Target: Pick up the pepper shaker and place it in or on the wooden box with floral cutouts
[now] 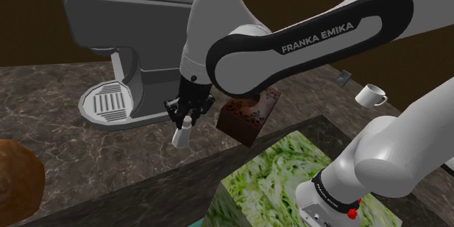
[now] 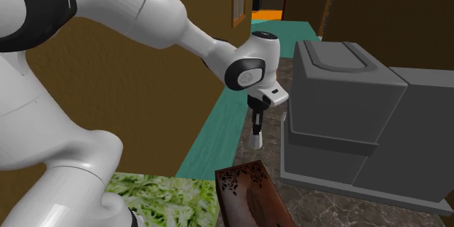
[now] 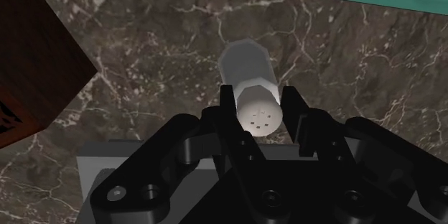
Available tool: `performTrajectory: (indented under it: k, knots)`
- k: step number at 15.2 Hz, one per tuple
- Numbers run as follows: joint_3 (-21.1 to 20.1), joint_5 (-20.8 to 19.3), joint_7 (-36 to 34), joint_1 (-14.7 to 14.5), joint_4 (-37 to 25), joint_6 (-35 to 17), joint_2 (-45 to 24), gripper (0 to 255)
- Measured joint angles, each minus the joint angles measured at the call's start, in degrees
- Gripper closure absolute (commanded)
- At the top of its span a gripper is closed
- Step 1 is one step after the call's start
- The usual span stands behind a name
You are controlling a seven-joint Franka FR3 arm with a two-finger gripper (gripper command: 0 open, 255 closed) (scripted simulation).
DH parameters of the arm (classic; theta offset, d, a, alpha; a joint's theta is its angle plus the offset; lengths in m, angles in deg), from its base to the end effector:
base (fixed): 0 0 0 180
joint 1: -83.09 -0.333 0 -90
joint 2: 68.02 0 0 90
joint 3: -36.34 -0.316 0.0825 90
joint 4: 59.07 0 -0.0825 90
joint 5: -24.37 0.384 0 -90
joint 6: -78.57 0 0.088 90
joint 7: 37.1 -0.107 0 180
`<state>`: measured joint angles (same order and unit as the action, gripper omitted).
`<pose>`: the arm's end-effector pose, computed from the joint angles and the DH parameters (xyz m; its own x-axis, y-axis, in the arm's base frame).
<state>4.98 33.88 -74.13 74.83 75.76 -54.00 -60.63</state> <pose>0.3781 0.3189 0.3810 0.9977 -0.0648 0.0186 -0.0628 -0.9937 -0.0930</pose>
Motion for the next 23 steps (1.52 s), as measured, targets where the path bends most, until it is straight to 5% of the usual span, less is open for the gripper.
performTrajectory:
  k: [23]
  knots:
    - [2.51, 1.97, 1.17, 0.03, -11.67, 18.59, 7.43, 255]
